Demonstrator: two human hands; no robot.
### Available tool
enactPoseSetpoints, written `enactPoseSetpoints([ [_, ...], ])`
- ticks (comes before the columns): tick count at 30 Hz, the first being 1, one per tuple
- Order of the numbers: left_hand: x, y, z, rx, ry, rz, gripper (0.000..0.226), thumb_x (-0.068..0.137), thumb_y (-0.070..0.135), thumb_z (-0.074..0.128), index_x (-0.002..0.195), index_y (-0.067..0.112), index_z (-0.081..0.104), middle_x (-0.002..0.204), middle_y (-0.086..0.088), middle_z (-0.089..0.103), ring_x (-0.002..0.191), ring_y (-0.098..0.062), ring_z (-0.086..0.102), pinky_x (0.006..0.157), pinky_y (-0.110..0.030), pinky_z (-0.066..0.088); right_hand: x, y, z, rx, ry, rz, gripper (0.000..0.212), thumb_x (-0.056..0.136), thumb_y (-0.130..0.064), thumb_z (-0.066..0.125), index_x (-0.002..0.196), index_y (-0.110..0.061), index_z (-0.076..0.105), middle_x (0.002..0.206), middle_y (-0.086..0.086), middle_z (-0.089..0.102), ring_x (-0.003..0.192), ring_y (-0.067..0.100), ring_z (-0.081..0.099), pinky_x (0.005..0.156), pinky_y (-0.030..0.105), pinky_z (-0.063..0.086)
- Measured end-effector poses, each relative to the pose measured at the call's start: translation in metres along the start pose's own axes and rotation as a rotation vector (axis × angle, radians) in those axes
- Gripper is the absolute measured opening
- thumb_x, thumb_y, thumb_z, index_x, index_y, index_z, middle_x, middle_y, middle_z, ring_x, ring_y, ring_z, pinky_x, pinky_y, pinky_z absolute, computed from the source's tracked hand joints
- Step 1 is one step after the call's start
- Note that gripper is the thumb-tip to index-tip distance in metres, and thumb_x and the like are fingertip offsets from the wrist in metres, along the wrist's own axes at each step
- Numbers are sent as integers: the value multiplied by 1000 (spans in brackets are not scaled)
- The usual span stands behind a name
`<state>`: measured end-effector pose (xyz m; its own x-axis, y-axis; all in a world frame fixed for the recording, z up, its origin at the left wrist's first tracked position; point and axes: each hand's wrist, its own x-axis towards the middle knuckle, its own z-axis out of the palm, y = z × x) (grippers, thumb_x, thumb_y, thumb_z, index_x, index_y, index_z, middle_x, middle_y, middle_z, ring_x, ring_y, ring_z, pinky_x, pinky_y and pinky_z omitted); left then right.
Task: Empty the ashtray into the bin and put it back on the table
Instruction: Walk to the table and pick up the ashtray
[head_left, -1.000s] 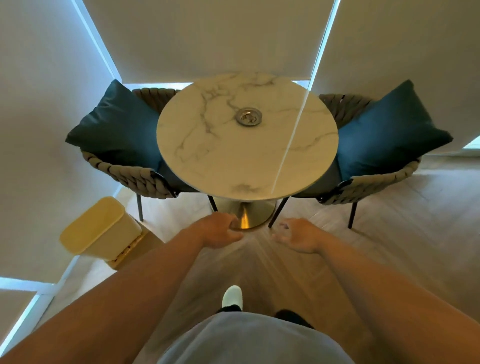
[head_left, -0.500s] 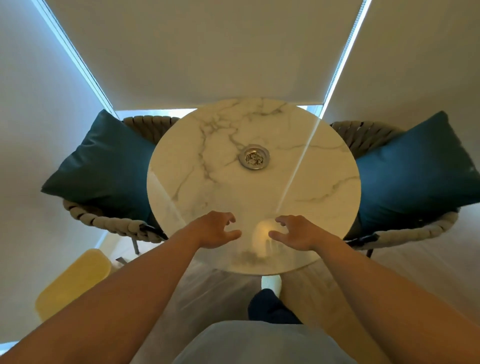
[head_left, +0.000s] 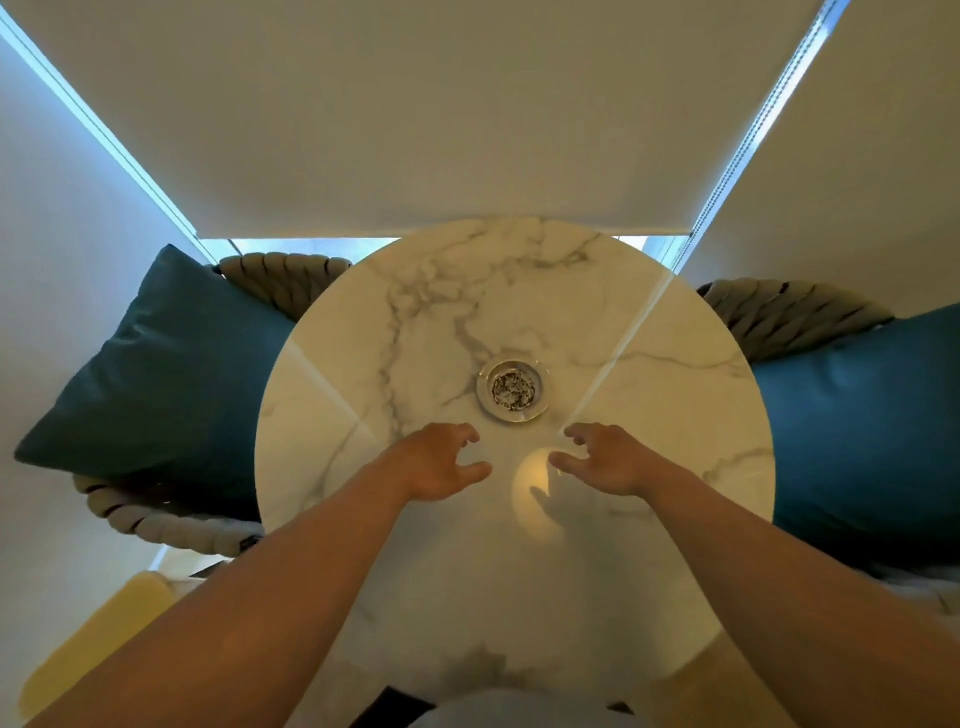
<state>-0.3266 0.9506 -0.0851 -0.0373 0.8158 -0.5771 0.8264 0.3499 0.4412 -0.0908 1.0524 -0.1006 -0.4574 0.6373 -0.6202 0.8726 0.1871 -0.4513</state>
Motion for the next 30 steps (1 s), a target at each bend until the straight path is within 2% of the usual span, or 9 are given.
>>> enactPoseSetpoints([
  [4,44,-12,-12,41,31,53,67,85,55,61,139,20,45,139,-7,53,121,-23,54,101,-42,45,28,-6,-5,16,27,49,74,87,-57,58,145,-13,42,144,13,52,130,27,50,102,32,38],
  [7,74,-26,-19,68,58,98,72,81,57,64,141,22,41,140,-6,51,126,-23,51,101,-42,44,48,-13,-2,9,69,61,78,82,-51,67,143,-8,44,141,14,55,129,28,51,101,30,39],
  [9,93,-34,-24,56,73,114,75,78,58,67,141,25,40,140,-4,50,127,-21,51,100,-41,45,63,-18,-1,18,102,58,72,78,-47,73,135,-9,51,133,14,60,121,30,56,97,32,43],
  [11,109,-40,-28,41,77,112,80,75,59,70,140,25,37,139,-3,49,126,-20,52,98,-41,46,79,-22,-2,-1,126,50,60,72,-46,75,119,-11,59,119,10,64,110,30,60,90,37,48],
  [13,122,-44,-29,52,69,97,90,70,61,72,142,25,32,140,-2,47,124,-21,52,96,-42,47,93,-25,-3,-41,120,43,56,65,-48,77,107,-16,59,107,6,62,103,28,61,84,40,51],
  [18,147,-42,-23,64,44,90,104,57,61,76,142,32,23,133,-1,47,119,-23,53,83,-36,42,119,-17,-2,-69,177,7,105,46,-52,88,134,-20,41,124,8,48,115,30,50,93,47,49],
  [20,152,-37,-20,63,46,89,107,52,63,76,139,34,22,126,-1,48,116,-26,54,80,-36,41,127,-13,-2,-124,189,-23,116,45,-53,88,141,-19,33,128,11,44,117,33,48,94,49,49],
  [24,160,-25,-15,179,104,80,114,47,67,78,141,32,24,126,-3,51,116,-28,54,88,-43,47,137,-3,-3,-190,201,-64,121,46,-53,87,145,-19,26,129,12,41,117,34,45,94,48,47],
  [30,166,-21,-9,234,136,77,119,44,64,82,142,29,23,128,-3,50,116,-30,53,88,-44,45,144,-1,-3,-227,205,-114,121,47,-55,86,145,-18,24,128,11,42,117,33,45,92,45,47],
])
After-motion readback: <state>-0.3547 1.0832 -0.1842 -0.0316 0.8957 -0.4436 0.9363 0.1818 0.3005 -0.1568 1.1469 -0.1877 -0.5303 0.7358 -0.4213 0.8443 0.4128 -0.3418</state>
